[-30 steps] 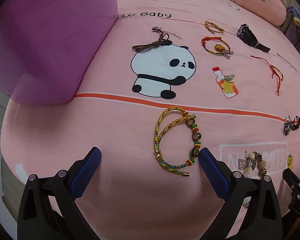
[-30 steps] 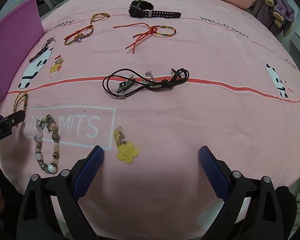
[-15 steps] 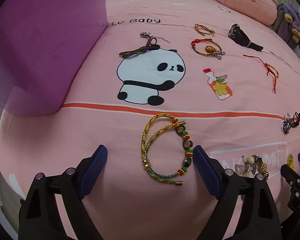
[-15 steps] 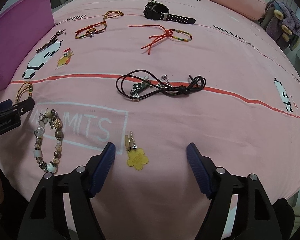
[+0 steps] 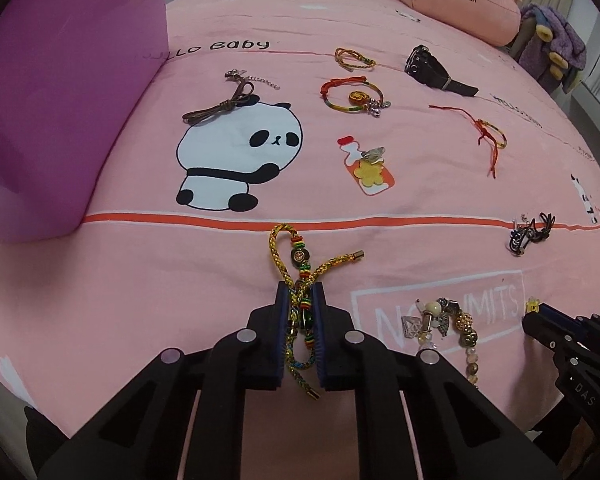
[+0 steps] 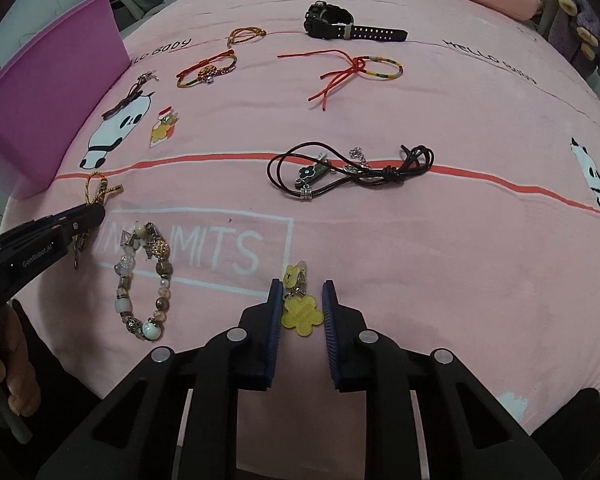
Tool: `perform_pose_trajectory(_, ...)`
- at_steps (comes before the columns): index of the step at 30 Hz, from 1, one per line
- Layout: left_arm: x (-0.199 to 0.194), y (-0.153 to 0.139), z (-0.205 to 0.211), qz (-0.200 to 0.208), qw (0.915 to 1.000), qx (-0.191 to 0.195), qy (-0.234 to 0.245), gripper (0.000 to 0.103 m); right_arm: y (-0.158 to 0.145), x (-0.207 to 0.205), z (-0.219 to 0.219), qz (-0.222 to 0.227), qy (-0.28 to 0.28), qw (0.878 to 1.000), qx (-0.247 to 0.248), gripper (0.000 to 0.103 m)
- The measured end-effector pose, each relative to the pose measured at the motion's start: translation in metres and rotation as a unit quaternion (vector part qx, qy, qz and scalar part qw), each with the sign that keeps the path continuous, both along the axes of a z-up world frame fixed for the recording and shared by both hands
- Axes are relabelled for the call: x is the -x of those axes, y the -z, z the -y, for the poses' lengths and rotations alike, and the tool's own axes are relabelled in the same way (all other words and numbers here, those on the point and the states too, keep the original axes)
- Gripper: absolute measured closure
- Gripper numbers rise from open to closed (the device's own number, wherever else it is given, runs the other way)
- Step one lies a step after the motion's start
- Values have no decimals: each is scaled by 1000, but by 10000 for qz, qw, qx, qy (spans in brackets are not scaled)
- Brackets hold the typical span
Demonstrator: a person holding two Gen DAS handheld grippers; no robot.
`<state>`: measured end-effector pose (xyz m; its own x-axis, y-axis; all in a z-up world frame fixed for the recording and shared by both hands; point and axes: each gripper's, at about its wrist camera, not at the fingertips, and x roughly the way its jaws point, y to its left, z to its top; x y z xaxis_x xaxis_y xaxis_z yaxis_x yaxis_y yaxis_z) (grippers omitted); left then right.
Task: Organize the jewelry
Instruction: 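Lower the left tool onto the yellow braided bracelet and close it, then carry the braided bracelet with the left tool into the purple tub and release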
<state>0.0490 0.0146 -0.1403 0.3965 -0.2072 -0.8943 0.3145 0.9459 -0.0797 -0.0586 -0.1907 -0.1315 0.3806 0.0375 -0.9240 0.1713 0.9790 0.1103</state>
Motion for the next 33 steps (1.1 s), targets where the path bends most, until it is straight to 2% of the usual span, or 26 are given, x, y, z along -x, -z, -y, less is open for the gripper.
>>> perform_pose_trajectory(7, 8, -27, -7, 123, 9995, 304, 23, 91, -30, 6, -6, 262, -49, 9996, -50, 83)
perform_pose_trajectory(10, 12, -46, -11, 194, 9986, 499, 43, 91, -48, 5, -10, 428, -87, 9990, -93, 83)
perform_pose_trajectory(18, 15, -104, -25, 584, 9957, 719, 19, 91, -101, -11, -25, 915, -247, 9952, -236, 83)
perform_pose_trajectory(26, -1, -162, -51, 1074, 9910, 784, -131, 91, -160, -51, -55, 1449, -640, 9865, -415, 83)
perform_pose_trajectory(33, -29, -204, -100, 1414, 9852, 782, -569, 91, -209, -104, -106, 1888, -1158, 9726, -704, 83)
